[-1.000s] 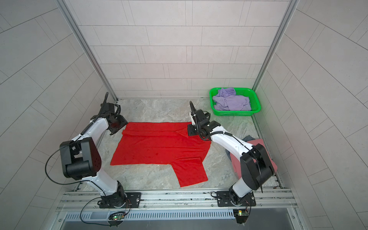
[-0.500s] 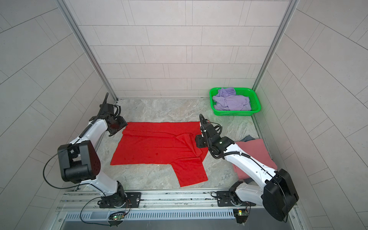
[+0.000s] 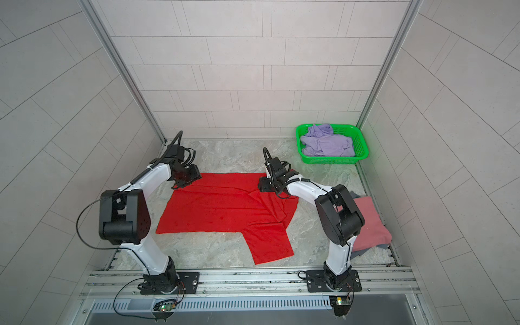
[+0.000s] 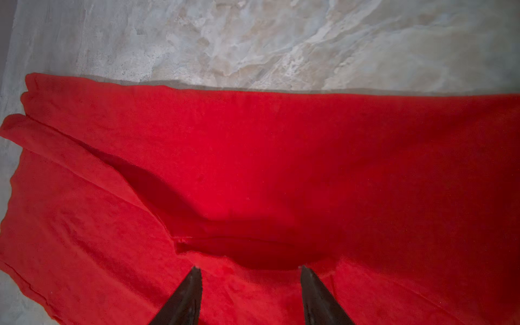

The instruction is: Fold and stack the t-shirts

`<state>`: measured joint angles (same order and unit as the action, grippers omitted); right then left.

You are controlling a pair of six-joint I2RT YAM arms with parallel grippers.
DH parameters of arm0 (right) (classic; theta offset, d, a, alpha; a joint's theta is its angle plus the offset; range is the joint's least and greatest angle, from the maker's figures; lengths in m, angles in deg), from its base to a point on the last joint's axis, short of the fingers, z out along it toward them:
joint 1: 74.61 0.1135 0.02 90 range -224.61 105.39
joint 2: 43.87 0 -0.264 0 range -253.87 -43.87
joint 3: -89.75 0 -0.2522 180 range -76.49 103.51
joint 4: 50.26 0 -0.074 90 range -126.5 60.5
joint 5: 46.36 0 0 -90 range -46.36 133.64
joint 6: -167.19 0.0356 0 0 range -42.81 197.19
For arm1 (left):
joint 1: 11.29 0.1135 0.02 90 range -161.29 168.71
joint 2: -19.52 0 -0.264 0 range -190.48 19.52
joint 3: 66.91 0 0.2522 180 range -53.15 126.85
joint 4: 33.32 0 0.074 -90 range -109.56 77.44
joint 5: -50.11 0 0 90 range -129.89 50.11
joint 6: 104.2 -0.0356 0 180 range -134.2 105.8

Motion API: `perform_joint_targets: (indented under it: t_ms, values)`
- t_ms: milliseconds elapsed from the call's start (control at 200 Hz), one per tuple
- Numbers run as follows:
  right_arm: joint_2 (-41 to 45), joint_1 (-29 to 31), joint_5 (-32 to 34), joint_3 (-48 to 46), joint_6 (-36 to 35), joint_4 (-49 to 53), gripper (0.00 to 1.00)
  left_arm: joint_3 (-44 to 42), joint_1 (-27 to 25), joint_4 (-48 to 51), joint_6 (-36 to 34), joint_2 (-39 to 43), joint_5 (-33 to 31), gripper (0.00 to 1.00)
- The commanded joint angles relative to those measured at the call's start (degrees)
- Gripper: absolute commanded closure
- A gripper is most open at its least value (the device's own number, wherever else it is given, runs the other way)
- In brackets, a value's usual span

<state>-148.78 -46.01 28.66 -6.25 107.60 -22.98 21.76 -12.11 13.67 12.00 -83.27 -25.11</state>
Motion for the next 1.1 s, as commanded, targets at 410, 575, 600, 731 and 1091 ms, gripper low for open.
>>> perform_joint_targets:
  t_ms: [410,575,600,731,1091]
  values:
    - [-10.26,0.7,-12.99,9.75,-5.41,6.12,0.5,3.36,-7.37,1.78,0.55,-6.05,2.07,0.4]
    - [-12.16,3.09,-15.02,12.03,-8.87,8.84,0.51,2.55,-6.71,2.05,0.68,-4.13,2.09,0.4]
    - [-12.67,3.4,-15.44,12.6,-9.02,9.17,0.51,2.4,-6.39,2.1,0.9,-3.81,2.36,0.4]
    - [-14.57,5.14,-17.6,14.56,-9.99,11.28,0.51,0.84,-4.17,1.1,2.42,-1.13,4.13,0.4]
    - [-10.26,10.09,-19.38,12.21,-14.17,17.8,0.54,-1.43,0.39,2.19,0.89,2.76,6.75,0.4]
